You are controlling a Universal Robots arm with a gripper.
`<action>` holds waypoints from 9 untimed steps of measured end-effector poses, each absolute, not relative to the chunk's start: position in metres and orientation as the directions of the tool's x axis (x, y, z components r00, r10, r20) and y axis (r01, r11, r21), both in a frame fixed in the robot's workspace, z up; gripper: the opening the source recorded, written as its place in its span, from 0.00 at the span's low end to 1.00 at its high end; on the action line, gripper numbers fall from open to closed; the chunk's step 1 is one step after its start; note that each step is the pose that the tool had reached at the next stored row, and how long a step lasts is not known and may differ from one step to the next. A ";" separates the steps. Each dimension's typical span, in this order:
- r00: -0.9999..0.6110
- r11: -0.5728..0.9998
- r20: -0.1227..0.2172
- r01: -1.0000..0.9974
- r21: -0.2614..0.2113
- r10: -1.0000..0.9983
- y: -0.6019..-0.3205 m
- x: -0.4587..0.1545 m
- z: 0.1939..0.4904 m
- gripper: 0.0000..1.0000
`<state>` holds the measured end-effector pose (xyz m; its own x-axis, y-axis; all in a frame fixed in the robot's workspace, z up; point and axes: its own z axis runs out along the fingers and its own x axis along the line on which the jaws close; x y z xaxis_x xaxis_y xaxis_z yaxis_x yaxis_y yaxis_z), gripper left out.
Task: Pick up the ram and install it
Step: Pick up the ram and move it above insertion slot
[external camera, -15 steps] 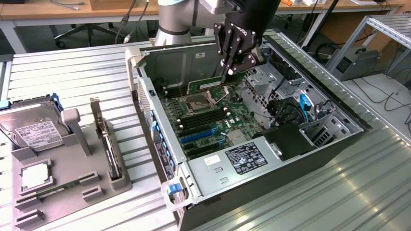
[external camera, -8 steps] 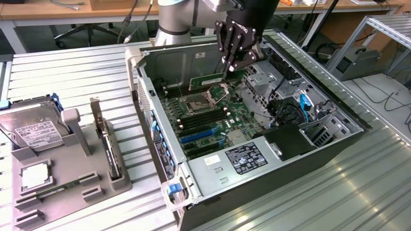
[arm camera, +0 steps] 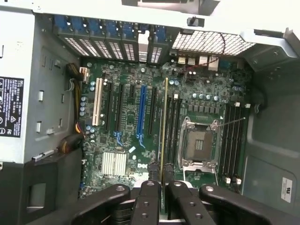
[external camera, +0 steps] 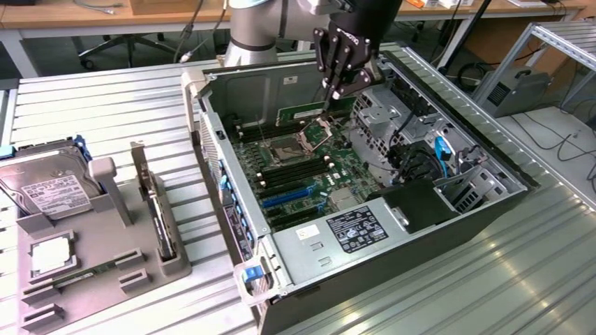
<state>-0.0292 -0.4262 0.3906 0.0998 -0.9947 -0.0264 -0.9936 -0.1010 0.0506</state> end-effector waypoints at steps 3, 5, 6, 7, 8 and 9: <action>0.097 -0.098 -0.026 -0.994 0.049 -0.995 -0.422 -0.029 0.390 0.14; 0.095 -0.096 -0.026 -0.994 0.048 -0.995 -0.421 -0.029 0.390 0.14; 0.093 -0.095 -0.026 -0.994 0.047 -0.995 -0.420 -0.029 0.390 0.14; 0.092 -0.093 -0.026 -0.995 0.046 -0.995 -0.418 -0.029 0.390 0.14; 0.090 -0.091 -0.026 -0.995 0.045 -0.996 -0.417 -0.029 0.390 0.14; 0.086 -0.088 -0.027 -0.995 0.043 -0.996 -0.417 -0.029 0.390 0.14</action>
<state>-0.0291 -0.4166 0.3896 0.0865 -0.9959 -0.0272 -0.9952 -0.0876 0.0431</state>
